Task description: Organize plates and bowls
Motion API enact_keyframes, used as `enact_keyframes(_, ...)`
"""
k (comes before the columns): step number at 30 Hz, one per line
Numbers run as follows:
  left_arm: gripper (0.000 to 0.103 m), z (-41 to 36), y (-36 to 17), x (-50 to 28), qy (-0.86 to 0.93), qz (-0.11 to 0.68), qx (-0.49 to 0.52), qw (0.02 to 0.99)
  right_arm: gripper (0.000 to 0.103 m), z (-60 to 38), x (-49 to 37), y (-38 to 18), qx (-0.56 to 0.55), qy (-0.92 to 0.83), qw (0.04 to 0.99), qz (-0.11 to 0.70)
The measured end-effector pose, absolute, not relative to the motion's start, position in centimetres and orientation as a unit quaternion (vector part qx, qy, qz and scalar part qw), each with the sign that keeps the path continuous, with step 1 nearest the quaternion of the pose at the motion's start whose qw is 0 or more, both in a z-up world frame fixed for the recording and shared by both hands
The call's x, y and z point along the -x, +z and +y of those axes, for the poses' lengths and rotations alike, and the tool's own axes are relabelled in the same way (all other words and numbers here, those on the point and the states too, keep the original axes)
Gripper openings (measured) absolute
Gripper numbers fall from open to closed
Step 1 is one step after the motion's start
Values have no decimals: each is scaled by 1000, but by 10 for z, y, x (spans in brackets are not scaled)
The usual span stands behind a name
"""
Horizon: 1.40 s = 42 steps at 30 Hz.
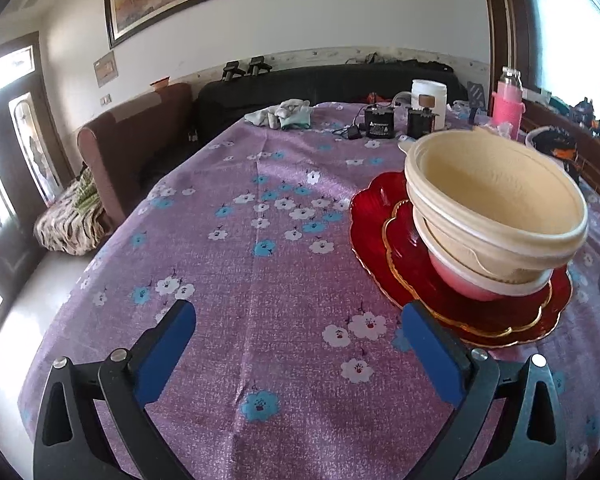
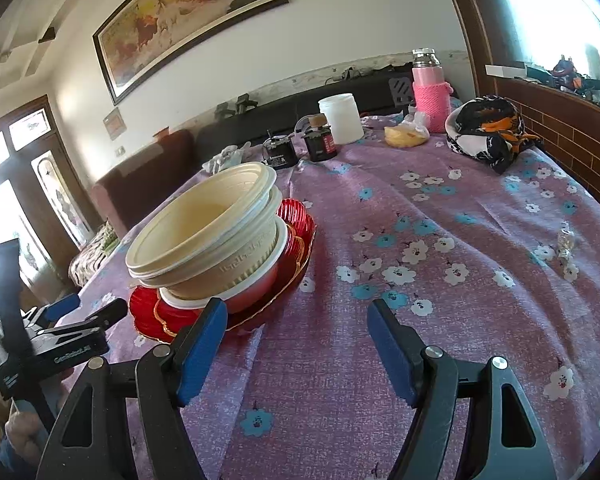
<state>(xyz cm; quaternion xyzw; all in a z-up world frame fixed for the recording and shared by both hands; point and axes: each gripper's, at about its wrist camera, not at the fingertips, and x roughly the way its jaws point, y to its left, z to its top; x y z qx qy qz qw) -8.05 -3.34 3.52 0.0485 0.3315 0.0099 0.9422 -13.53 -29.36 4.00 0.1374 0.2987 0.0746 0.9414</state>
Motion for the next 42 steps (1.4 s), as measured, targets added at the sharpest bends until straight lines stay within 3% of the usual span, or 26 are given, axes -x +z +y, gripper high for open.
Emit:
enact_keyframes(15, 103, -35, 33, 80, -11, 341, -43, 939, 86, -296, 132, 40, -134, 52, 942, 303)
enact_keyframes(42, 103, -36, 41, 90, 42, 328, -107, 938, 86, -296, 135, 42, -134, 39, 944, 300)
